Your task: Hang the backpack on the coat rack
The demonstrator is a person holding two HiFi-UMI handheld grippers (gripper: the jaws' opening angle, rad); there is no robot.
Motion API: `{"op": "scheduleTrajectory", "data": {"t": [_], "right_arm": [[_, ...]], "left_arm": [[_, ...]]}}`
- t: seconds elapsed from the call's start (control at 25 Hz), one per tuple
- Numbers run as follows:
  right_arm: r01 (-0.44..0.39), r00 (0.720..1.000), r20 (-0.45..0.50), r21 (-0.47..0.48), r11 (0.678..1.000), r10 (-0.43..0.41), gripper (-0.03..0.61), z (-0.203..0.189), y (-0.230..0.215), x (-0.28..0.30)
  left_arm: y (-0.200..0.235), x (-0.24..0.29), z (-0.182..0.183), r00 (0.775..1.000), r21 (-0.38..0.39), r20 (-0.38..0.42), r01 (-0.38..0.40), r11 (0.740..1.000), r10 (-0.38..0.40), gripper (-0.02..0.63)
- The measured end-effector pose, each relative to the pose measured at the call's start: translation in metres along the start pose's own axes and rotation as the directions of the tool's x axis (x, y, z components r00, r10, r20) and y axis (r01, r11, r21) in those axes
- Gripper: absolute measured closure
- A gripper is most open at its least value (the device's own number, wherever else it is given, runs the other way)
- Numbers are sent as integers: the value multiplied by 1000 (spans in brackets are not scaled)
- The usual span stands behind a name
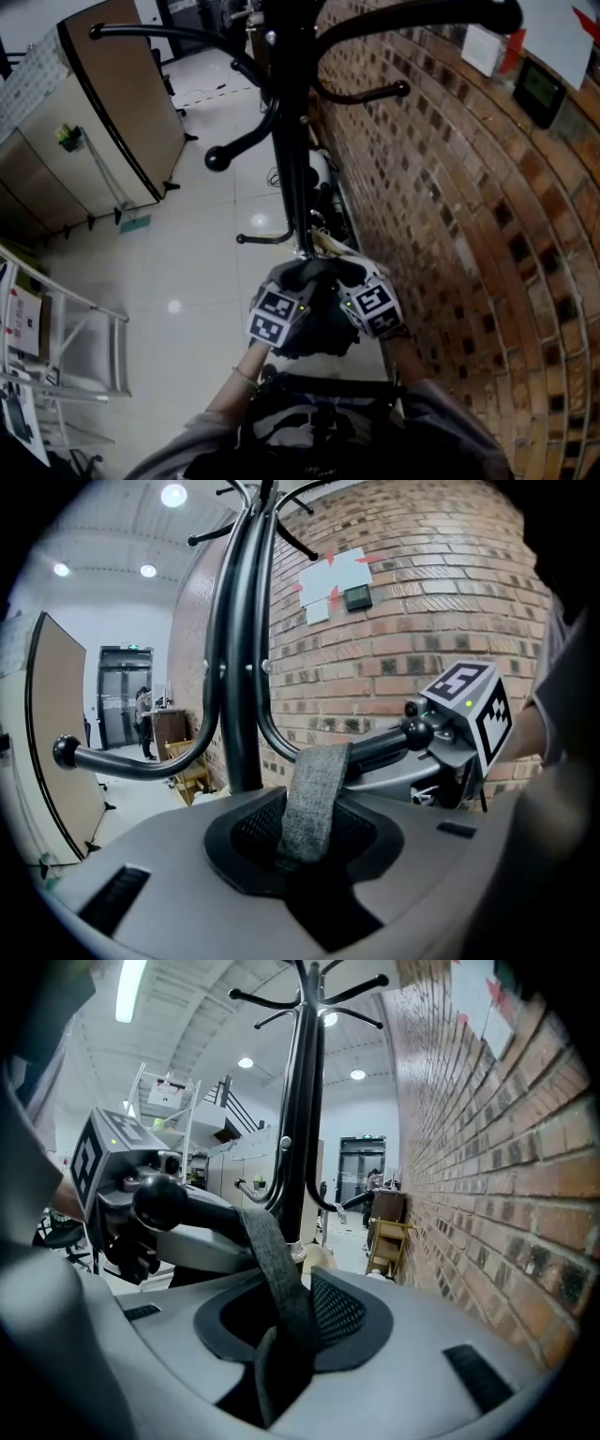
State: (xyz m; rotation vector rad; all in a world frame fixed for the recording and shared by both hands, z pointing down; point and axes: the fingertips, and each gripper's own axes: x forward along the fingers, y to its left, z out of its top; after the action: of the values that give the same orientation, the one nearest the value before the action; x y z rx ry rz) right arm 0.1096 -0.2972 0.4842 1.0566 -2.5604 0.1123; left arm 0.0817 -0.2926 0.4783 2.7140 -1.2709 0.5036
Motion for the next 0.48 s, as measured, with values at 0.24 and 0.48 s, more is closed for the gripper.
{"op": "scheduleTrajectory", "data": {"t": [0.24,0.48], "right_arm": [[46,999,-9,30,998,-46,468,1,4,-5],[60,998,-35,57,997,-58,422,-6,-1,-28]], "left_arm": [[-2,-5,-2,1000,-22,2,24,999,-24,515],[-5,-21,0,999,-56,7,33,998,-33,465]]}}
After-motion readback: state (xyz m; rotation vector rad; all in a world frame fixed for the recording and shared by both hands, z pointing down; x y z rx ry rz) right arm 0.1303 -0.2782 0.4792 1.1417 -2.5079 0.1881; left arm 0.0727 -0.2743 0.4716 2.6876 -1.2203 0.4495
